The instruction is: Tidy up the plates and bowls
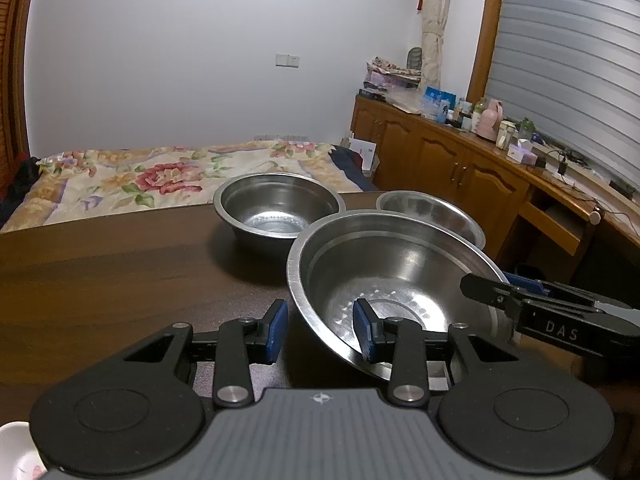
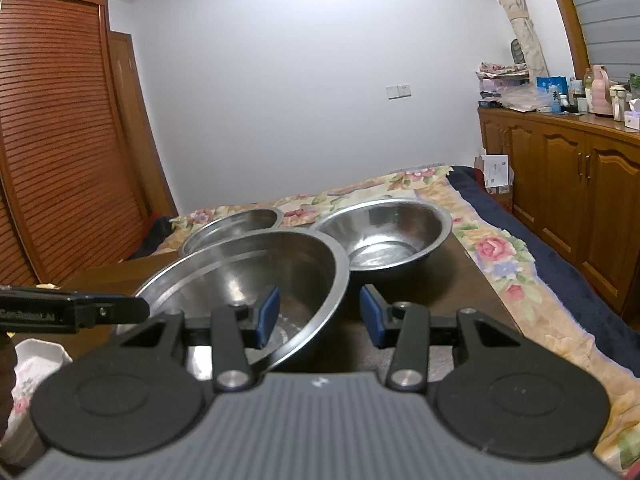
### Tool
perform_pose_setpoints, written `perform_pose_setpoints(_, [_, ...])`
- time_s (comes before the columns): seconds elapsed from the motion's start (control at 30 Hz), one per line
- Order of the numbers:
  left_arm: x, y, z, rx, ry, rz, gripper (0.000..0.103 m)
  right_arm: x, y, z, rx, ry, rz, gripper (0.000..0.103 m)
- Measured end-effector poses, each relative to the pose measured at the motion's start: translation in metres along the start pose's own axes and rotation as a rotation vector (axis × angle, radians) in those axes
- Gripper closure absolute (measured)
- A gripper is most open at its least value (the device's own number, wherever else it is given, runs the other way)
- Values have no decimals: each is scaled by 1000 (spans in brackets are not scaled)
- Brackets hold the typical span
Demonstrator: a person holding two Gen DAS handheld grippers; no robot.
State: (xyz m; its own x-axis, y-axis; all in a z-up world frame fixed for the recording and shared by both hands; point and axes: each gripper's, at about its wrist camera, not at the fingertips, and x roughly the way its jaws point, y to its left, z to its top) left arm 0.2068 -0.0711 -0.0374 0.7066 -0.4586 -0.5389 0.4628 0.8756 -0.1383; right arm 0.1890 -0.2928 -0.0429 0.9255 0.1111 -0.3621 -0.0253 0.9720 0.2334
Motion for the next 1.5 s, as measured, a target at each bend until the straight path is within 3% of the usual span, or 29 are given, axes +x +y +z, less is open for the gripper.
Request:
perform_pose_setpoints(0.07, [2,0,0,4,10,6,73,1,1,1,-5,7,2,57])
perform_pose_setpoints(0.3, [1,1,0,1,19,-16,77,7,-2,2,11,39,20,58])
perform_pose_setpoints(0.43, [-5,3,-1,-1,21,-20,77,9,-7,2,42,53,60,76])
perform_pose_setpoints(1.03, [-74,-6,-29,55,11,-83,76,-50,9,-7,48,38,138,76])
perform_pose_setpoints(1.5, [-76,-6,-52,82,67,-79,75,-55,7,-27,45,104,169,76])
